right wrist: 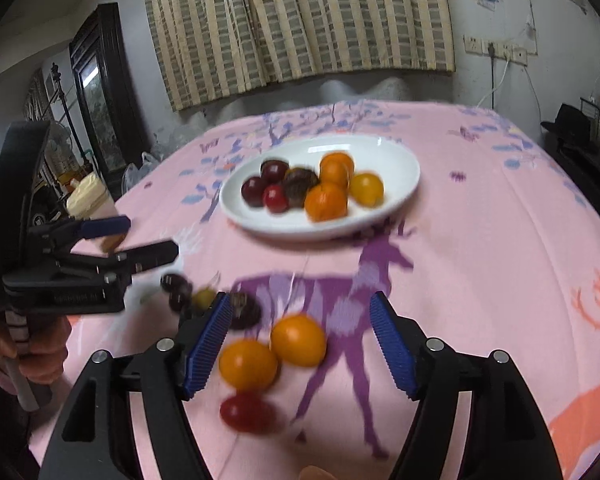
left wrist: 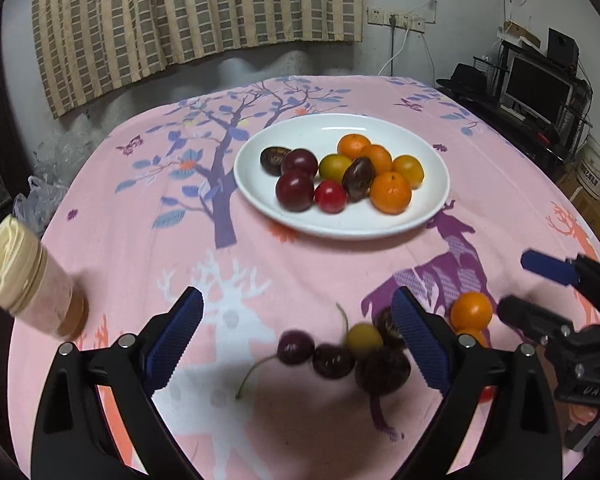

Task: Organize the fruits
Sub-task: 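Grasp another brown mangosteen with the left tool while the right tool grasps an orange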

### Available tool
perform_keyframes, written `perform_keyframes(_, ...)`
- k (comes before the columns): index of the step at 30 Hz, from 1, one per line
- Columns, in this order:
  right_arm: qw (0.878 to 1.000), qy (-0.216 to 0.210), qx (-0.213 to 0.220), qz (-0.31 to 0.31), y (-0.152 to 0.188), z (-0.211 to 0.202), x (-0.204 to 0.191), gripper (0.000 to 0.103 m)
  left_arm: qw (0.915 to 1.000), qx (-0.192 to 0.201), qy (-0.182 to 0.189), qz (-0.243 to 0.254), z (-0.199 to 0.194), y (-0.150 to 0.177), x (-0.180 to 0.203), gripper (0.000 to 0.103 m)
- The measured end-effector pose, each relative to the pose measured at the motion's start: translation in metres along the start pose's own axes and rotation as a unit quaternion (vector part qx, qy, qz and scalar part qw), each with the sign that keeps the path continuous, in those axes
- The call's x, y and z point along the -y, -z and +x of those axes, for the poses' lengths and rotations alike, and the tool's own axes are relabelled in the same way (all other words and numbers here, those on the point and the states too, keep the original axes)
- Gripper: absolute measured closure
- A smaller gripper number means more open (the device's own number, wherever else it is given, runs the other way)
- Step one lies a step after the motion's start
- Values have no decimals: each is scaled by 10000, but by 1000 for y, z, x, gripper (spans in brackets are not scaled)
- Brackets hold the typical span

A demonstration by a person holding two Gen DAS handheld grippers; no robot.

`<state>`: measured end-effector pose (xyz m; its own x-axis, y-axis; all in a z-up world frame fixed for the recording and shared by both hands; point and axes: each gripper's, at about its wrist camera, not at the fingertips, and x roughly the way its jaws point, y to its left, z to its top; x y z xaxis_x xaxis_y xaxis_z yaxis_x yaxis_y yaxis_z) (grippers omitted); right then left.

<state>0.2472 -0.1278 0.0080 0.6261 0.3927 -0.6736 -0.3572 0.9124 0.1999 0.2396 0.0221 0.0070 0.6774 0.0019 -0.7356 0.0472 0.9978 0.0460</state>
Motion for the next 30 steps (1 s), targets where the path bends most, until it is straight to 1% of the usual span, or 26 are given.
perform_keyframes(3,9999,-20,-111,-45,12,-2,-5,31,9998,-129,73,-147,3,16,-8,10)
perform_keyframes(5,9995,-87,-253,-163,19,0,-10,31,9995,-192,-29,-259,6,22,-16,10)
perform_keyframes(7,9991,-105,-302,-272,22,0,-14,31,9989,-245,-93,-391,6,28,-26,10)
perform_keyframes(11,9983,-145,-410,-395,24,4,-20,32,9978,-220,-84,-618,2,33,-38,10)
perform_keyframes(14,9978,-244,-464,-410,24,5,-22,40,9979,-204,-36,-609,0,33,-38,10)
perform_keyframes(15,9971,-383,-532,-387,25,6,-22,44,9981,-209,-16,-583,0,33,-37,10)
perform_keyframes(17,9957,-582,-636,-352,25,9,-23,49,9983,-229,7,-536,0,33,-34,10)
perform_keyframes(18,9951,-600,-692,-368,25,11,-25,49,9984,-241,28,-518,0,34,-32,10)
perform_keyframes(21,9938,-611,-848,-384,26,19,-29,52,9985,-274,116,-466,0,34,-27,10)
perform_keyframes(25,9934,-539,-949,-362,25,29,-33,53,9989,-277,135,-350,0,36,-20,10)
perform_keyframes(27,9931,-479,-1025,-323,25,34,-33,58,9990,-288,153,-320,1,36,-19,10)
perform_keyframes(29,9938,-407,-993,-307,25,35,-32,64,9990,-292,157,-316,1,37,-18,10)
perform_keyframes(30,9938,-416,-987,-293,24,36,-31,64,9990,-296,157,-312,1,37,-17,10)
